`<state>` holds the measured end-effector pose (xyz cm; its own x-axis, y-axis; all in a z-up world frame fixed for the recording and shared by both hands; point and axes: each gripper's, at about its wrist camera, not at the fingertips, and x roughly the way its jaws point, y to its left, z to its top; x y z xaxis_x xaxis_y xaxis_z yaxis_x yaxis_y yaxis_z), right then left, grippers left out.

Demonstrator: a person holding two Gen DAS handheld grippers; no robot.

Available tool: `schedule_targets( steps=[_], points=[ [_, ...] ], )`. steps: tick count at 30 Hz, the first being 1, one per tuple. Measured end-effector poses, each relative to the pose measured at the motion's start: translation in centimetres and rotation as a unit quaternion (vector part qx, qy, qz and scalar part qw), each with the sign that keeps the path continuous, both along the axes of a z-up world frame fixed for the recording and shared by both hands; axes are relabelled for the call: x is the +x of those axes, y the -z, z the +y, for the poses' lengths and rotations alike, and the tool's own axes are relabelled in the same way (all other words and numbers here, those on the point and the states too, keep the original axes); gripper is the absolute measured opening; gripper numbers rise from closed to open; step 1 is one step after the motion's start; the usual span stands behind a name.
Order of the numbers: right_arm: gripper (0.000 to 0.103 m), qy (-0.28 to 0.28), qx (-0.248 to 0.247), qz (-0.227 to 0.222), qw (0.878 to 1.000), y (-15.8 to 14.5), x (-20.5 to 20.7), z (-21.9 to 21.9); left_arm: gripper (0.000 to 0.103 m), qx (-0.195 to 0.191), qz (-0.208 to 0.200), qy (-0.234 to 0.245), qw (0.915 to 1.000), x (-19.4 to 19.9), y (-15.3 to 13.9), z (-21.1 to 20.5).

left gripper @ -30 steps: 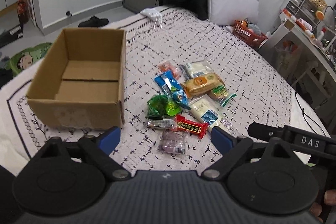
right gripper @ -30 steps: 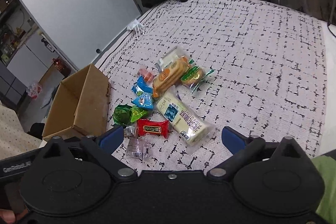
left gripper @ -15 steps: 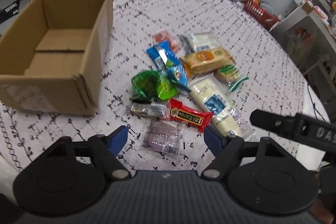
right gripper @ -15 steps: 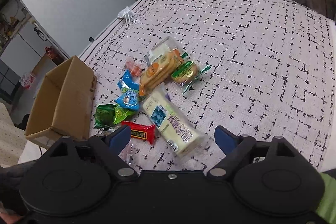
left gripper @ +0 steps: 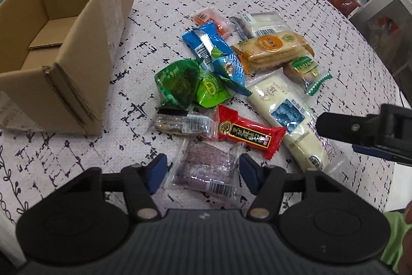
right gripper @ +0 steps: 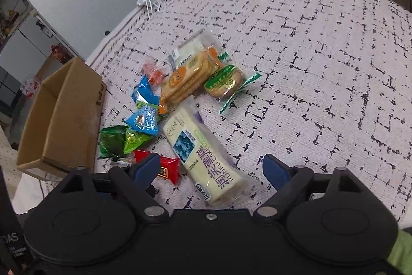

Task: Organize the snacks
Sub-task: 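Grasp the pink translucent packet with the left tool while the right tool grasps the white cake bar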

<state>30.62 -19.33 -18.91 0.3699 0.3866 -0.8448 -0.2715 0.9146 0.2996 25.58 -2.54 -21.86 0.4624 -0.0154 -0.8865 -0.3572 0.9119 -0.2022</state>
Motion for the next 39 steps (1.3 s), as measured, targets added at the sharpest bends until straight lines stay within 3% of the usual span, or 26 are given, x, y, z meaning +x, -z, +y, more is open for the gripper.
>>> schedule_targets(
  steps=[2,8,10,15,21,25,32,39],
  points=[
    [0.086,-0.008,-0.009,-0.003,1.000,0.3,0.2,0.6,0.045,0.001,-0.005,-0.001,1.0000,0.0,-0.2,0.0],
    [0.084,-0.017,-0.014,0.003,1.000,1.2,1.2,1.4,0.041,-0.011,-0.012,-0.017,0.9997,-0.8,-1.5,0.5],
    [0.078,-0.018,-0.025,0.014,0.999,1.9,1.4,1.5,0.041,-0.011,-0.020,-0.018,0.9996,-1.2,-2.2,0.5],
    [0.074,-0.036,-0.055,0.009,0.998,2.6,1.2,2.5,0.041,-0.014,-0.034,-0.025,0.9990,-2.1,-3.7,0.8],
    [0.044,-0.055,-0.055,0.009,0.997,2.3,0.0,2.4,0.041,-0.003,-0.049,-0.026,0.9984,-3.8,-5.5,1.2],
    [0.034,-0.030,-0.032,0.023,0.999,2.0,-0.1,1.4,0.041,-0.003,-0.061,-0.025,0.9978,-5.1,-6.8,1.4],
    [0.033,-0.007,0.016,0.006,1.000,-0.2,-1.5,0.1,0.041,0.008,-0.086,-0.028,0.9959,-7.1,-9.4,2.0],
    [0.033,-0.018,0.049,-0.022,0.998,-2.5,-2.3,0.4,0.041,0.031,-0.103,-0.032,0.9937,-8.9,-12.2,2.7]
  ],
)
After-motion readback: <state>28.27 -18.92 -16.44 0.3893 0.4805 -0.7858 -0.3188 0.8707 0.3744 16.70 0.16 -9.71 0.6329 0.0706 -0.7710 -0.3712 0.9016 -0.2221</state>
